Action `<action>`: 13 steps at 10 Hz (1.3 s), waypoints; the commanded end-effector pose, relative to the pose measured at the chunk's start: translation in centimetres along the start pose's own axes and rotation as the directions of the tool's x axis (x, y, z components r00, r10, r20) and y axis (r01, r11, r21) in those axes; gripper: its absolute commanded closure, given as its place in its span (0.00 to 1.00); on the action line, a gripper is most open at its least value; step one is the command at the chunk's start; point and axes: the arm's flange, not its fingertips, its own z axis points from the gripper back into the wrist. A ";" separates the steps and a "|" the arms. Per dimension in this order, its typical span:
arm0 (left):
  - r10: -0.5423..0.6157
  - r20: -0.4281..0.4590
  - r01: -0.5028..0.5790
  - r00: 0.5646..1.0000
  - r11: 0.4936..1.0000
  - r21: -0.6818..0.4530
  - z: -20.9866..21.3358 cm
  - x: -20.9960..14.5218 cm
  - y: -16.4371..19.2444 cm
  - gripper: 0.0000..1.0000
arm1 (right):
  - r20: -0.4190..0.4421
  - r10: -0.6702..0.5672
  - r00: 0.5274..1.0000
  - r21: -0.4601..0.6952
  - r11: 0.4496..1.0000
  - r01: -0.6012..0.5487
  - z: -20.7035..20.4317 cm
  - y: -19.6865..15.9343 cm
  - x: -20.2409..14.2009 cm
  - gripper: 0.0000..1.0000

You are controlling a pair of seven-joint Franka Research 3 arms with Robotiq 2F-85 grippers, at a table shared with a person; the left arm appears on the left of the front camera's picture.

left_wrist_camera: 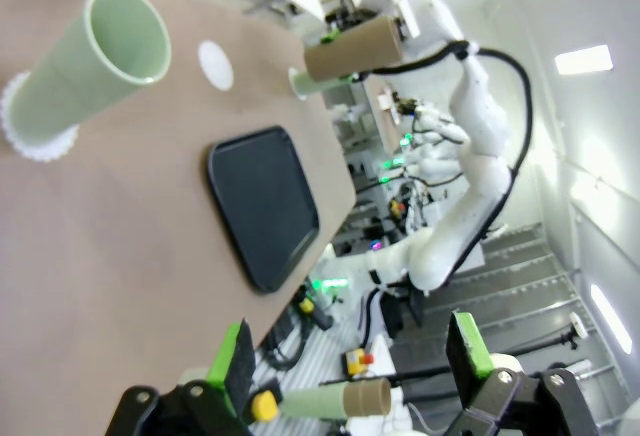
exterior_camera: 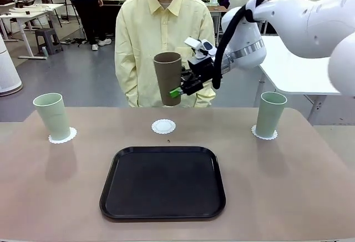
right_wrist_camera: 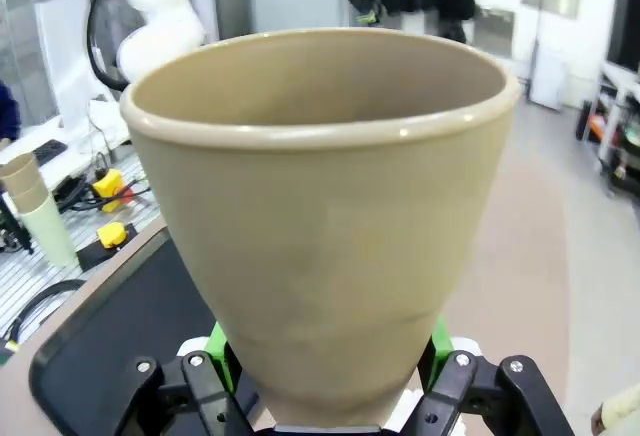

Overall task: Place coasters on the table and set cups on them.
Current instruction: Take one Reusable plastic cup from the Flat Tray and place it on a coaster set by the human.

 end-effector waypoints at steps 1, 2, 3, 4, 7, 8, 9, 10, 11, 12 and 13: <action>-0.003 0.006 0.003 1.000 1.000 -0.003 0.0 -0.1 -0.1 0.00 | 0.068 0.005 0.998 0.009 1.000 -0.005 1.6 -4.1 -1.6 0.19; -0.003 0.006 0.003 1.000 1.000 -0.003 0.0 -0.1 -0.1 0.00 | 0.104 0.007 0.995 -0.055 0.998 -0.001 1.6 -4.4 -2.5 0.19; -0.003 0.006 0.003 1.000 1.000 -0.003 0.0 -0.1 -0.1 0.00 | 0.110 0.001 0.994 -0.125 0.992 0.012 1.1 -4.7 -3.3 0.19; -0.003 0.006 0.003 1.000 1.000 -0.003 0.0 -0.1 -0.1 0.00 | 0.116 -0.017 0.993 -0.182 0.983 0.038 0.5 -4.8 -4.3 0.19; -0.003 0.006 0.003 1.000 1.000 -0.003 0.0 -0.1 -0.1 0.00 | 0.065 -0.066 0.996 -0.227 0.971 0.079 -0.8 -5.1 -6.6 0.19; -0.003 0.006 0.003 1.000 1.000 -0.003 0.0 -0.1 -0.1 0.00 | 0.057 -0.075 0.996 -0.210 0.974 0.085 -0.9 -5.0 -7.1 0.19; -0.003 0.006 0.003 1.000 1.000 -0.003 0.0 -0.1 -0.1 0.00 | 0.049 -0.076 0.996 -0.187 0.979 0.084 -1.0 -4.9 -7.6 0.19; -0.003 0.006 0.003 1.000 1.000 -0.003 0.0 -0.1 -0.1 0.00 | 0.049 -0.074 0.996 -0.151 0.985 0.080 -1.1 -5.0 -8.2 0.19; -0.003 0.006 0.003 1.000 1.000 -0.003 0.0 -0.1 -0.1 0.00 | 0.040 -0.071 0.997 -0.126 0.989 0.075 -1.2 -5.1 -8.6 0.19; -0.003 0.006 0.003 1.000 1.000 -0.003 0.0 -0.1 -0.1 0.00 | 0.040 -0.075 0.996 -0.112 0.991 0.079 -1.2 -5.3 -8.9 0.19; -0.003 0.006 0.003 1.000 1.000 -0.003 0.0 -0.1 -0.1 0.00 | 0.039 -0.086 0.996 -0.109 0.990 0.090 -1.3 -5.4 -9.4 0.19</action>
